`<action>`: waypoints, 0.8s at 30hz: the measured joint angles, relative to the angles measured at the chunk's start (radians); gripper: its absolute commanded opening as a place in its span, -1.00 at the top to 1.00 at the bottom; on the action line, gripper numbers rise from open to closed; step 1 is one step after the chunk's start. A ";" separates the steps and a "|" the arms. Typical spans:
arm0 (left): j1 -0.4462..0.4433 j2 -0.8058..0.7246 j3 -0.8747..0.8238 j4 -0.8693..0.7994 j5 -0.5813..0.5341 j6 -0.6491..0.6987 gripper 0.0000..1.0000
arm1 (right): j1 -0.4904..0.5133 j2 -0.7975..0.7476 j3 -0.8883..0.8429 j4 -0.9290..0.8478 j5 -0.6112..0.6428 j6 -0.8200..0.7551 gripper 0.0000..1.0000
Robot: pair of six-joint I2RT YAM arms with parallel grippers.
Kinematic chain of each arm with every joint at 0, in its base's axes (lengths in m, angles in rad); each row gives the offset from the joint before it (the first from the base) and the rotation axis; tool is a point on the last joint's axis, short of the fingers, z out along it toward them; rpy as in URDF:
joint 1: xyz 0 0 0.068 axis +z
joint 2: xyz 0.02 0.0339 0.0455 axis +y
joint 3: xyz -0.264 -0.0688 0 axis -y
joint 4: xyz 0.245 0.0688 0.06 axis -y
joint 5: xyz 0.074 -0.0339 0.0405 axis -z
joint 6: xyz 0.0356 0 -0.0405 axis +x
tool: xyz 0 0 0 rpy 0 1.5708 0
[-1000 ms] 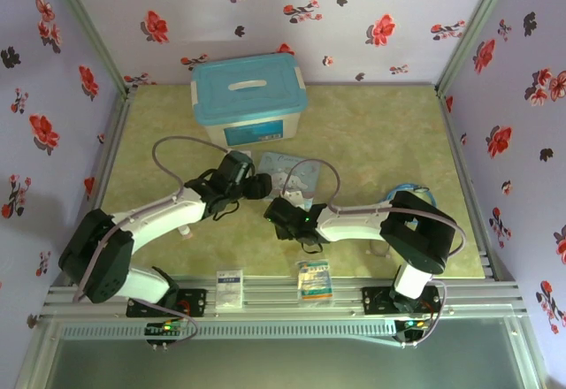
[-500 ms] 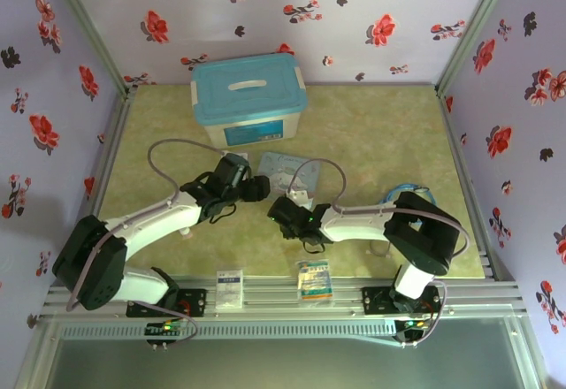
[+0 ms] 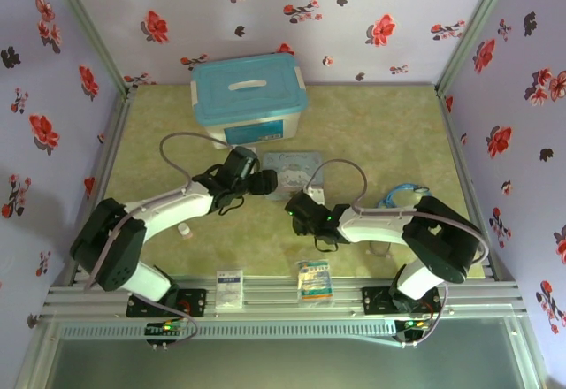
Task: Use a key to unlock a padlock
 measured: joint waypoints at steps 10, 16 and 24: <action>0.000 0.134 0.058 0.069 0.020 0.005 -0.22 | -0.014 -0.036 -0.086 0.126 -0.003 0.108 0.52; 0.000 0.151 0.046 0.140 0.026 0.003 -0.11 | 0.011 -0.013 -0.092 0.175 0.052 0.221 0.52; 0.000 0.158 0.021 0.213 0.025 0.005 -0.07 | 0.012 0.039 -0.096 0.303 0.098 0.354 0.56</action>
